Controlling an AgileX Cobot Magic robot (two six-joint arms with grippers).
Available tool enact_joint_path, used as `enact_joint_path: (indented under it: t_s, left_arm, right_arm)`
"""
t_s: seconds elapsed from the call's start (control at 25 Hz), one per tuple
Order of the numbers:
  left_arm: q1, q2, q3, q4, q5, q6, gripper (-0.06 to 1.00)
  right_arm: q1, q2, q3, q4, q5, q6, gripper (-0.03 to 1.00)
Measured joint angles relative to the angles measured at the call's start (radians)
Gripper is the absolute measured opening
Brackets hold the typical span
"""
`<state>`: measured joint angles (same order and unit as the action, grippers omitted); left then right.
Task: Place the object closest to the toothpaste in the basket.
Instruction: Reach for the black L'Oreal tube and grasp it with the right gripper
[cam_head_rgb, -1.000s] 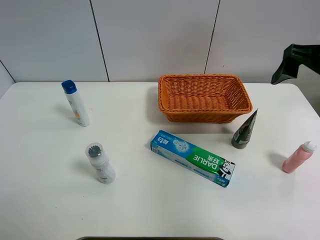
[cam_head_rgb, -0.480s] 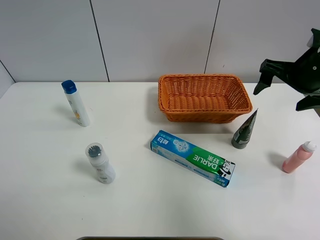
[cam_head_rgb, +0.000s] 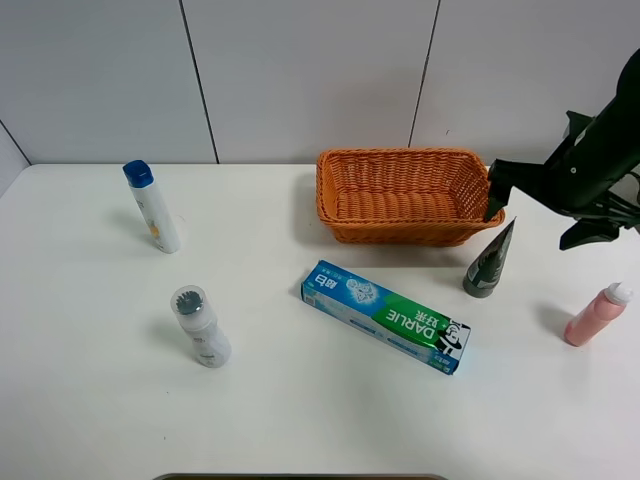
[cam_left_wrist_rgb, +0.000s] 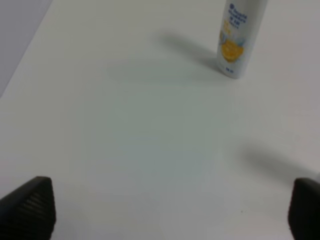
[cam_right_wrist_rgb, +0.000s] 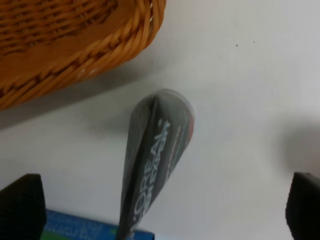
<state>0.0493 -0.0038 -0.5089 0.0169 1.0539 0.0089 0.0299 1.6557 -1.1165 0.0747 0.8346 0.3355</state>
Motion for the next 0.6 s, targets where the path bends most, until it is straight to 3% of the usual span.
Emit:
enact_joint_path:
  t_s: [0.6]
  left_arm:
    - [0.000,0.000,0.000,0.000,0.000,0.000,0.94]
  right_arm:
    - [0.000,0.156,0.000,0.005,-0.057,-0.002,0.99]
